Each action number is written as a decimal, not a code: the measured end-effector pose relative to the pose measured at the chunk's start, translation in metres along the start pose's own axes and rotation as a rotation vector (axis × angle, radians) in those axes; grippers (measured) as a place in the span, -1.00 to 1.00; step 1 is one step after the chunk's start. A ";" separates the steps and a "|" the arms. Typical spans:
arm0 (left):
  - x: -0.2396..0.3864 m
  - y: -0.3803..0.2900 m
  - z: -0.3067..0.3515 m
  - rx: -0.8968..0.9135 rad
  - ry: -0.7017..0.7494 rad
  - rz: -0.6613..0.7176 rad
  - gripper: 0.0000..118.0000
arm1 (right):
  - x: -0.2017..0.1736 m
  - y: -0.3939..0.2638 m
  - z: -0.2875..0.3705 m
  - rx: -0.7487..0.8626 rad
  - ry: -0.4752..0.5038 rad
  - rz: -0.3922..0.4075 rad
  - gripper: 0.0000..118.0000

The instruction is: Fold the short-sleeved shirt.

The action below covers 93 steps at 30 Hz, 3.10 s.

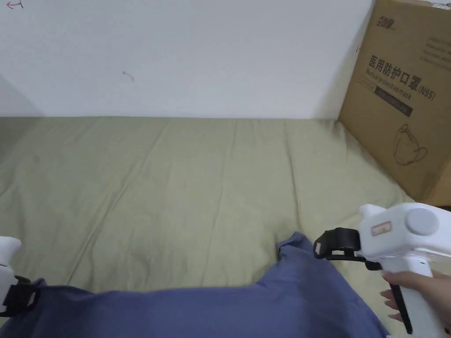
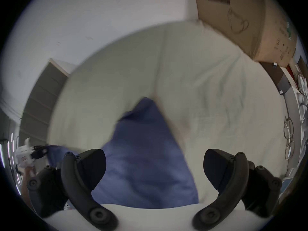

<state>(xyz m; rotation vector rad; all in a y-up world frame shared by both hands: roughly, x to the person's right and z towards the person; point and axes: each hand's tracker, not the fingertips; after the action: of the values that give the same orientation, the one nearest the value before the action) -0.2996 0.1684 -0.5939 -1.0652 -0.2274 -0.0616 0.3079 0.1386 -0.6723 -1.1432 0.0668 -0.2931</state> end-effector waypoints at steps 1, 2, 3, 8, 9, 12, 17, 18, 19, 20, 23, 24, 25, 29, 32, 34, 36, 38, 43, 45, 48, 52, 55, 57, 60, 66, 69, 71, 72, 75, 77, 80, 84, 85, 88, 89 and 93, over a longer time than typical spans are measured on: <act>-0.001 0.000 0.004 0.007 -0.010 0.006 -1.00 | 0.002 0.008 -0.019 -0.045 -0.040 -0.015 0.97; -0.006 0.000 0.006 0.009 -0.015 0.016 -1.00 | 0.005 0.014 -0.039 -0.084 -0.061 -0.032 0.97; -0.007 0.000 0.008 0.007 -0.012 0.024 -1.00 | 0.023 0.014 -0.048 -0.116 -0.077 -0.039 0.96; -0.012 -0.008 0.006 -0.004 -0.016 0.053 -1.00 | 0.023 -0.004 -0.049 -0.075 -0.183 0.036 0.43; -0.012 -0.010 0.003 -0.009 -0.017 0.055 -1.00 | 0.021 -0.008 -0.042 -0.060 -0.180 0.067 -0.07; -0.011 -0.018 -0.004 -0.015 -0.015 0.057 -1.00 | 0.015 -0.026 -0.016 -0.090 0.013 0.079 -1.00; -0.005 -0.027 0.000 0.026 0.037 0.057 -1.00 | 0.001 -0.049 0.039 0.134 -0.110 0.077 -1.00; -0.006 -0.024 0.004 0.054 0.055 0.051 -1.00 | 0.007 -0.045 0.052 0.193 -0.089 0.044 -1.00; -0.006 -0.019 0.008 0.067 0.063 0.040 -1.00 | 0.003 -0.041 0.062 0.221 -0.047 0.008 -1.00; -0.006 -0.012 0.013 0.090 0.078 0.023 -1.00 | 0.006 -0.036 0.072 0.246 -0.022 -0.027 -1.00; -0.011 0.006 0.029 0.186 0.085 0.048 -1.00 | 0.001 -0.025 0.093 0.266 -0.060 -0.035 -1.00; -0.011 0.011 0.035 0.217 0.077 0.066 -1.00 | -0.001 -0.024 0.100 0.295 -0.061 -0.035 -1.00; -0.010 0.014 0.039 0.225 0.071 0.072 -1.00 | -0.002 -0.024 0.107 0.322 -0.072 -0.031 -1.00; -0.007 0.016 0.054 0.237 0.056 0.036 -1.00 | -0.005 -0.038 0.131 0.372 -0.051 -0.052 -1.00; -0.002 -0.015 0.068 0.210 0.032 0.012 -1.00 | 0.003 -0.079 0.147 0.363 -0.017 -0.048 -1.00; -0.002 -0.048 0.073 0.192 0.006 0.015 -1.00 | 0.014 -0.124 0.156 0.339 0.000 -0.063 -1.00; -0.001 -0.091 0.074 0.137 -0.040 0.052 -1.00 | 0.034 -0.178 0.158 0.273 0.030 -0.101 -1.00; 0.000 -0.137 0.068 0.092 -0.085 0.081 -1.00 | 0.050 -0.230 0.157 0.207 0.048 -0.147 -1.00; 0.005 -0.207 0.040 0.036 -0.112 0.125 -0.90 | 0.073 -0.291 0.118 0.121 -0.008 -0.176 -1.00; 0.006 -0.212 0.040 0.080 -0.089 0.138 -0.58 | 0.067 -0.292 0.111 0.151 -0.008 -0.173 -0.81; 0.002 -0.201 0.053 0.132 -0.092 0.196 1.00 | 0.052 -0.278 0.121 0.191 -0.037 -0.079 0.87; 0.007 -0.179 0.109 0.274 -0.083 0.185 0.87 | 0.034 -0.257 0.160 0.287 -0.003 0.054 1.00; 0.035 -0.164 0.157 0.485 -0.093 0.160 0.88 | -0.017 -0.258 0.211 0.444 0.052 0.105 1.00; 0.057 -0.158 0.191 0.627 -0.098 0.171 0.91 | -0.051 -0.266 0.244 0.657 0.067 0.150 0.99; 0.103 -0.170 0.221 0.917 -0.013 0.151 0.58 | -0.091 -0.289 0.270 0.966 0.014 0.203 0.95; 0.163 -0.190 0.233 1.158 0.139 0.111 -1.00 | -0.133 -0.312 0.276 1.179 -0.094 0.210 -0.99; 0.168 -0.193 0.227 1.118 0.099 0.130 -1.00 | -0.135 -0.312 0.274 1.173 -0.118 0.203 -0.99; 0.175 -0.190 0.228 1.093 0.103 0.104 -1.00 | -0.132 -0.312 0.275 1.175 -0.128 0.190 -0.99; 0.175 -0.189 0.227 1.080 0.123 0.088 -1.00 | -0.130 -0.312 0.275 1.172 -0.135 0.181 -0.99; 0.170 -0.184 0.237 1.036 0.149 0.086 -1.00 | -0.122 -0.308 0.276 1.132 -0.127 0.151 -0.99; 0.155 -0.178 0.233 0.931 0.027 0.129 -1.00 | -0.117 -0.307 0.277 1.096 -0.121 0.141 -0.99; 0.066 -0.145 0.218 0.564 -0.317 0.258 -1.00 | -0.110 -0.307 0.277 1.033 -0.110 0.136 -0.99; -0.013 -0.156 0.146 0.311 -0.449 0.423 -1.00 | -0.112 -0.300 0.264 0.965 -0.085 0.117 -0.99; -0.025 -0.160 0.131 0.265 -0.387 0.440 -1.00 | -0.115 -0.299 0.259 0.956 -0.091 0.120 -0.99; -0.053 -0.180 0.090 0.182 -0.437 0.465 -0.23 | -0.121 -0.295 0.247 0.897 -0.083 0.137 -0.99; -0.057 -0.183 0.079 0.173 -0.458 0.487 0.33 | -0.123 -0.294 0.245 0.884 -0.071 0.147 -0.99; -0.088 -0.215 0.069 0.114 -0.603 0.614 0.95 | -0.137 -0.289 0.234 0.829 -0.096 0.201 -0.99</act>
<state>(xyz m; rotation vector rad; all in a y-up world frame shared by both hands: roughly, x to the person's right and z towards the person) -0.4305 0.1188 -0.3959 -0.9787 -0.4291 0.8242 0.1674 0.2721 -0.3264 -0.3208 -0.0262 -0.0653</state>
